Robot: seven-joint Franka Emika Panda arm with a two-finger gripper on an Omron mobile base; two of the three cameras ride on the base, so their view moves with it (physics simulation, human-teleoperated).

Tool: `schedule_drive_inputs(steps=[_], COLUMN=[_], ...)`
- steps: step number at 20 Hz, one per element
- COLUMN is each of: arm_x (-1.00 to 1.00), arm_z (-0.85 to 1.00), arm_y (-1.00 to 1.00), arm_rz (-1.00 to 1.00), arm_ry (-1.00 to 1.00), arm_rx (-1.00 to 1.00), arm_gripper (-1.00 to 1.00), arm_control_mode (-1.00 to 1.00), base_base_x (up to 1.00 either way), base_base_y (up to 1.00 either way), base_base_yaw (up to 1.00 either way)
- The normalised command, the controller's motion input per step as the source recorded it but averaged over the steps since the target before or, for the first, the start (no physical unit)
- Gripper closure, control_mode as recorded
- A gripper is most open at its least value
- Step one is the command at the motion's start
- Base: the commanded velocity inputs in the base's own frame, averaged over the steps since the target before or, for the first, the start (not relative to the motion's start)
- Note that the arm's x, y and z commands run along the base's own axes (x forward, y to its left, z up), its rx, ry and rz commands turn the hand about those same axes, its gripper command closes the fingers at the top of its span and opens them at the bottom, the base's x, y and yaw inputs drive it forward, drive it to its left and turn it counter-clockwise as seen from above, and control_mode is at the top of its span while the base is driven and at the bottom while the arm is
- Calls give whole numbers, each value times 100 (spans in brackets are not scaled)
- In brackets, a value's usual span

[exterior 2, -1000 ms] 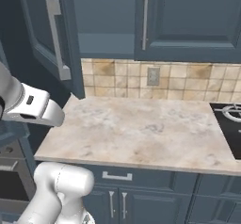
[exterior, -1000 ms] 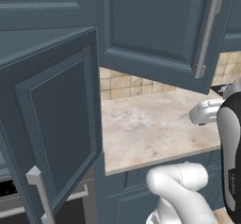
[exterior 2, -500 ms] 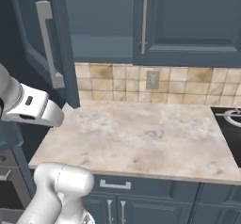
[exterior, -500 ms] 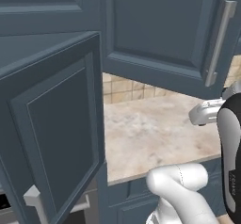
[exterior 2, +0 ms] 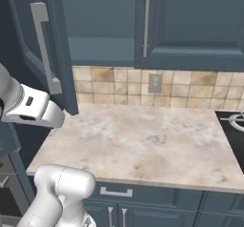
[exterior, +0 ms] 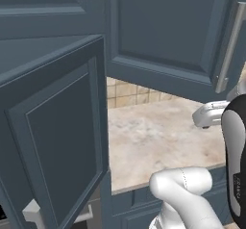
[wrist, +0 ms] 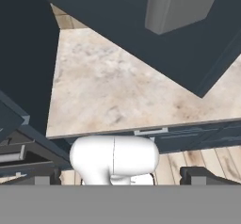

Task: Close all open cabinet doors.

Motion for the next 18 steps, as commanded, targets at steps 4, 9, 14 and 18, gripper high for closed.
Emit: schedule_drive_inputs(steps=[4, 9, 14, 18], arm_x=[0, 0, 0, 0], arm_z=[0, 0, 0, 0], arm_y=[0, 0, 0, 0], arm_rz=[0, 0, 0, 0], arm_ry=[0, 0, 0, 0], arm_rx=[0, 0, 0, 0], arm_gripper=[-100, -100, -100, -100], arm_control_mode=[100, 100, 100, 100], base_base_x=[0, 51, 43, 20], base_base_y=[0, -11, -2, 0], base_base_yaw=[4, 16, 17, 11])
